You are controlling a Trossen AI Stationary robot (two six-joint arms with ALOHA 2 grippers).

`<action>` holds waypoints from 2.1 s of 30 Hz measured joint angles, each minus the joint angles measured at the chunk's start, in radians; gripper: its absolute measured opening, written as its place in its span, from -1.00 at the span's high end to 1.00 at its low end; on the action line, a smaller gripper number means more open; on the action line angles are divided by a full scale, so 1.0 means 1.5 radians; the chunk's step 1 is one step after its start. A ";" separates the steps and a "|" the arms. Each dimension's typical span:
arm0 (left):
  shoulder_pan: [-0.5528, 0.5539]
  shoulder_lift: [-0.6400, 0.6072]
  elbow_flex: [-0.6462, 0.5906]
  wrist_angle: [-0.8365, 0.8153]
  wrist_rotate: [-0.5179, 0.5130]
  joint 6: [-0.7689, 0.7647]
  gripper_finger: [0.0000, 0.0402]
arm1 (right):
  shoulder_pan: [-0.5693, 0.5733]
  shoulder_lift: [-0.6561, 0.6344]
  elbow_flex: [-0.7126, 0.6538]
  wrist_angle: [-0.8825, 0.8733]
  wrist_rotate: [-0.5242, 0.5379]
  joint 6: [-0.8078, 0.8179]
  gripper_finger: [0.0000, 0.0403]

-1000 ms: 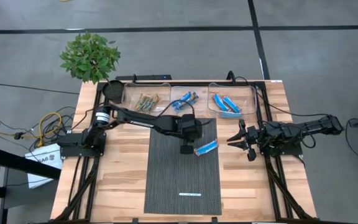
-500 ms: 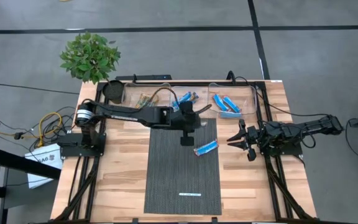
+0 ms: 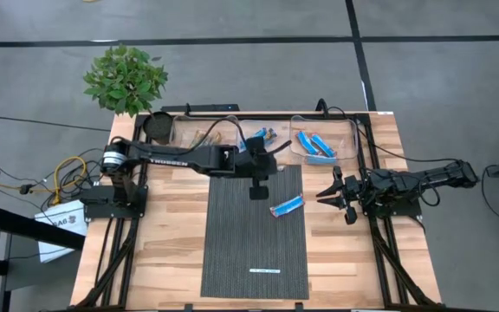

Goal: Pick and place Granola Bars by type
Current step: Put the yellow granola bar into the left transparent bin

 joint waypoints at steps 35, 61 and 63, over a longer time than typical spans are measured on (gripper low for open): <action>0.282 -0.091 0.000 -0.472 -0.063 -0.341 0.91 | 0.000 -0.001 0.000 0.002 0.000 0.000 0.67; 0.366 -0.091 -0.247 -0.229 -0.080 -0.409 0.90 | 0.000 0.000 0.000 0.000 0.000 0.000 0.67; 0.370 -0.090 -0.266 -0.208 -0.080 -0.407 0.90 | 0.000 0.000 0.000 0.000 0.000 0.000 0.67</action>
